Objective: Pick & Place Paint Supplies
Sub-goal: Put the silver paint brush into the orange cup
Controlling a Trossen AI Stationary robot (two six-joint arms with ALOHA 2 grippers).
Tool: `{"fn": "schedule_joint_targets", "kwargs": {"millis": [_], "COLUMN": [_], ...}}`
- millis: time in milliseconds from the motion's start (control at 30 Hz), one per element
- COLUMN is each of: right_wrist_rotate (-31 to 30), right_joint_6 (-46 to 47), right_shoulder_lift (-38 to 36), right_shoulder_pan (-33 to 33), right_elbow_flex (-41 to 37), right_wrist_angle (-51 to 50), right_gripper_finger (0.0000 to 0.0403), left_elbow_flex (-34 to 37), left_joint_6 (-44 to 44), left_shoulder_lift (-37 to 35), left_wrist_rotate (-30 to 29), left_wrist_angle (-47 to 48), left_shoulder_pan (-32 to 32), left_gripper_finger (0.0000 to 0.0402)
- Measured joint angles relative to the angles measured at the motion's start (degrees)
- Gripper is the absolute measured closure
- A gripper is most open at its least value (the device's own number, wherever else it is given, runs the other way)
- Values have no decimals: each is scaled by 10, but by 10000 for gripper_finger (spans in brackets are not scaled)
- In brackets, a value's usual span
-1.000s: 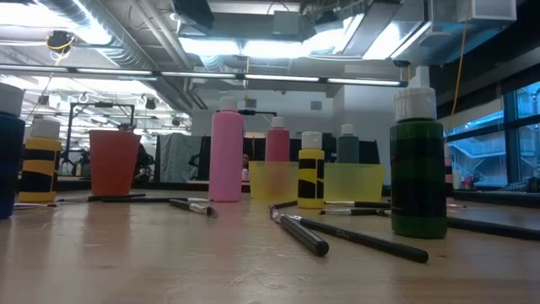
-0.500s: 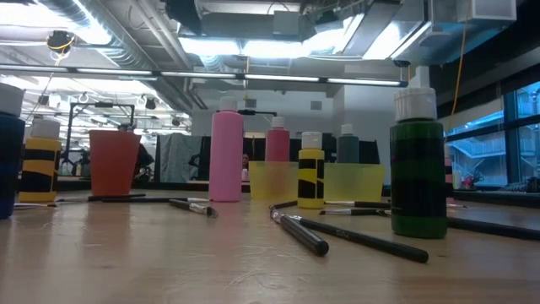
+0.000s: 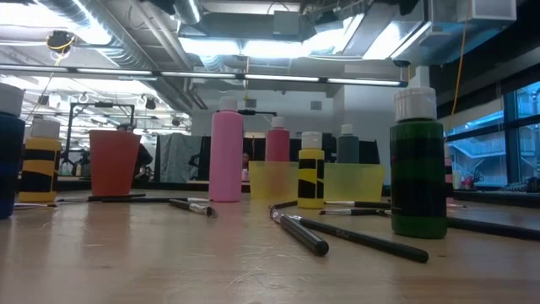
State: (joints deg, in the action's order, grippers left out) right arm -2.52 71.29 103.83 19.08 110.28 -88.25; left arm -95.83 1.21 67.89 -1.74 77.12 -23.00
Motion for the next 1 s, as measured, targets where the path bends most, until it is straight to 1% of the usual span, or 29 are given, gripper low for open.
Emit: {"fn": "schedule_joint_targets", "kwargs": {"millis": [133,200,300,400,500,600,700,800,1000], "right_wrist_rotate": [-3,12,15,15,17,24,40,47,102], "right_joint_6": [2,2,2,9,32,46,55,71,86], "right_shoulder_lift": [3,8,19,33,48,62,81,93,99], "right_shoulder_pan": [5,1,-3,-12,-27,-44,-57,-65,-73], "right_elbow_flex": [0,0,0,0,0,0,0,-12,-99], "right_wrist_angle": [10,20,25,23,23,25,25,33,103], "right_gripper_finger": [290,284,261,226,196,180,177,178,178], "left_elbow_flex": [0,0,0,10,40,83,130,172,225], "left_joint_6": [-14,-14,-9,1,18,24,28,52,66], "left_shoulder_lift": [-20,-29,-45,-68,-100,-137,-174,-208,-258], "left_wrist_rotate": [-1,-1,-1,-1,-1,-1,2,2,2], "left_wrist_angle": [15,31,52,56,50,37,18,-1,-16], "left_shoulder_pan": [1,1,1,1,1,1,1,1,1], "left_gripper_finger": [241,242,242,240,241,244,244,245,247]}}
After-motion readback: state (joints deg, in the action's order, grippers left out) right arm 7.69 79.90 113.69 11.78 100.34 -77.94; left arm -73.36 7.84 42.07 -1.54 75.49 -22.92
